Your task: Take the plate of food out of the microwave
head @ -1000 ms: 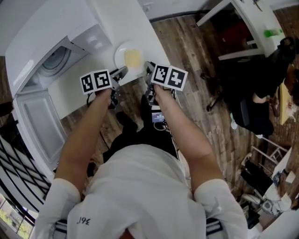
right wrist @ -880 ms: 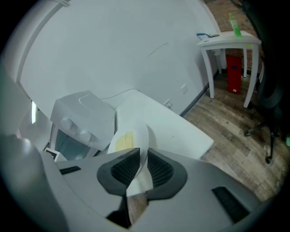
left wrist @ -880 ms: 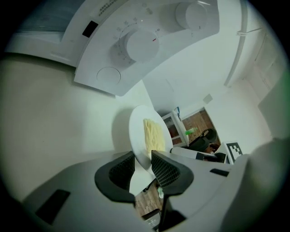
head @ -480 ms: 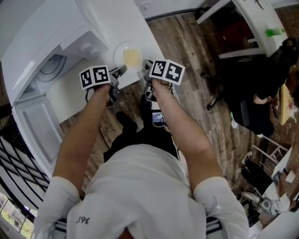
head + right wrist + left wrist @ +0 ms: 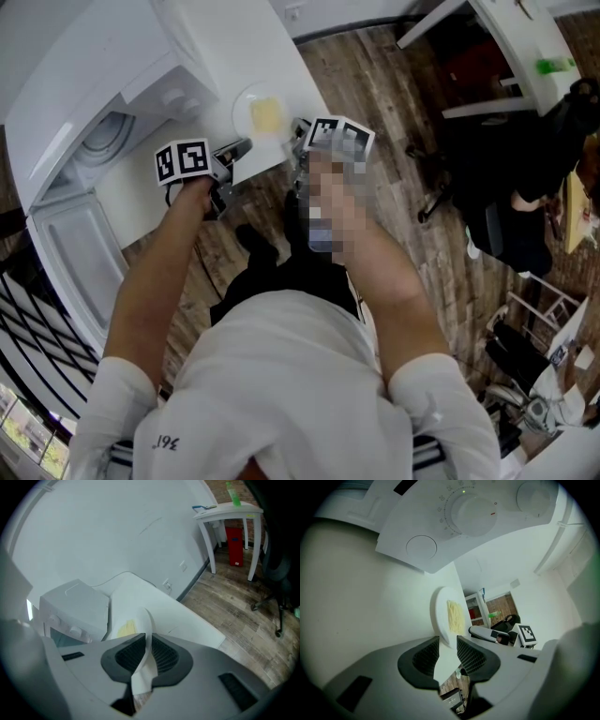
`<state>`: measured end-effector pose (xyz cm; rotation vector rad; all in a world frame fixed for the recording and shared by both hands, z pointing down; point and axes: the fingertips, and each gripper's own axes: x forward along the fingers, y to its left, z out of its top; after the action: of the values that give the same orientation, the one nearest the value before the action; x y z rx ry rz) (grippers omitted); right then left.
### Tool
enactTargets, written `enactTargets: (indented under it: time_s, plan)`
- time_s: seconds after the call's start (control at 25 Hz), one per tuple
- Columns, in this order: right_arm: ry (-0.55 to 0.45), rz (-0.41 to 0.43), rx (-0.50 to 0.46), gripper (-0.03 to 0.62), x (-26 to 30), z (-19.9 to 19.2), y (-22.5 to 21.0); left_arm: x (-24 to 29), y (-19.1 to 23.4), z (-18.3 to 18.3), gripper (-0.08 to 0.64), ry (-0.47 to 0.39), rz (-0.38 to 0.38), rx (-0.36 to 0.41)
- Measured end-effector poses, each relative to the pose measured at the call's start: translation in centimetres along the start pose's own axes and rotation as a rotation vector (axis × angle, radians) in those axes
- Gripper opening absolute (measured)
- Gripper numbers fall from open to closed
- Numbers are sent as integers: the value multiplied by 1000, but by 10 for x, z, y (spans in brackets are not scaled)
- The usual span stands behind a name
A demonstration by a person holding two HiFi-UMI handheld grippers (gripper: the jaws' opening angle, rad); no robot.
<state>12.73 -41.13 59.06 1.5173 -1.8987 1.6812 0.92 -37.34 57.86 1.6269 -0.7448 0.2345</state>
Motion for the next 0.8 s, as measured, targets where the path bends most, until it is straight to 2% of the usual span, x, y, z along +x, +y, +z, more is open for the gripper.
enactTargets:
  time_s: [0.16,0.44,0.56,0.8]
  plan:
    - [1,-3,-14,44,1,-1,0,-3,-2,0,100,-16,-12,13]
    - [-34,-57,-164,62,-1,9,3,-7,-8,1,100,-36,-30,28]
    - [-39,-74,-180,94,-4,12,1,-9,-11,1,100,-46,-30,30]
    - [-45,-84,-172,94,-8,13,-4,-13,-15,5,100,-89,-40,39]
